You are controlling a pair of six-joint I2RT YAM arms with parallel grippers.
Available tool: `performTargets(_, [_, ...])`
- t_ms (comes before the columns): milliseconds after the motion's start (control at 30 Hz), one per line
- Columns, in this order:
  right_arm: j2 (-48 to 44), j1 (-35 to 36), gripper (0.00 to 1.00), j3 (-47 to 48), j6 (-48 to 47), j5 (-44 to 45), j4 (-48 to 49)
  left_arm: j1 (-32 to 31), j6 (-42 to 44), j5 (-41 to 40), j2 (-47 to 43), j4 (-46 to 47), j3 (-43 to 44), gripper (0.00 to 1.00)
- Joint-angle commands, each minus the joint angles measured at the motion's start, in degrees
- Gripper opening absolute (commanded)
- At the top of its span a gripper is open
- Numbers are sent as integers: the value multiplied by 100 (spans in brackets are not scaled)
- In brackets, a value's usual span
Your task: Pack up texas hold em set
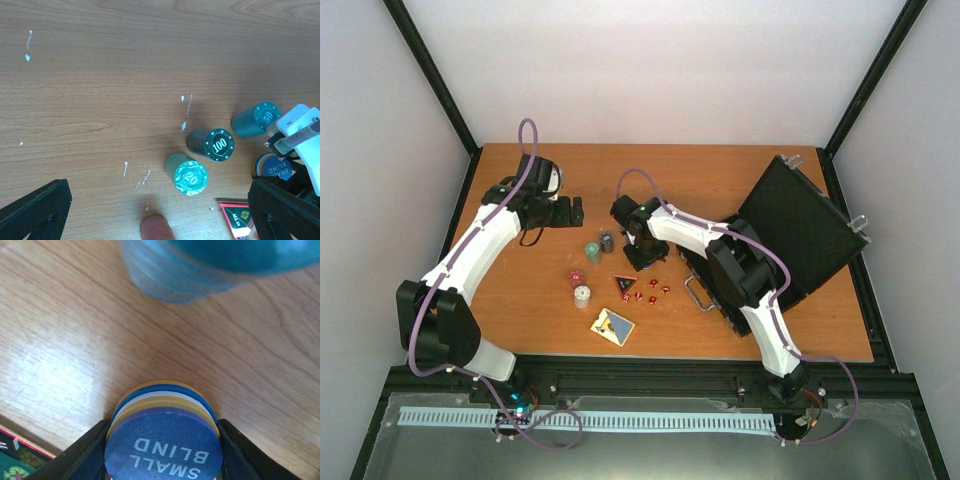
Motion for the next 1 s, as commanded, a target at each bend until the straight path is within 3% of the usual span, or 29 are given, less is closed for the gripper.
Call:
performTargets(0, [-305, -27, 23, 134, -45, 159, -270, -13, -39, 75, -14, 85, 34, 100])
performTargets(500, [-1225, -718, 23, 718, -20, 80, -1069, -13, -86, 188, 117, 111, 36, 100])
performTargets(967, [-2467, -2230, 23, -1510, 324, 538, -484, -13, -138, 307, 224, 96, 28, 100])
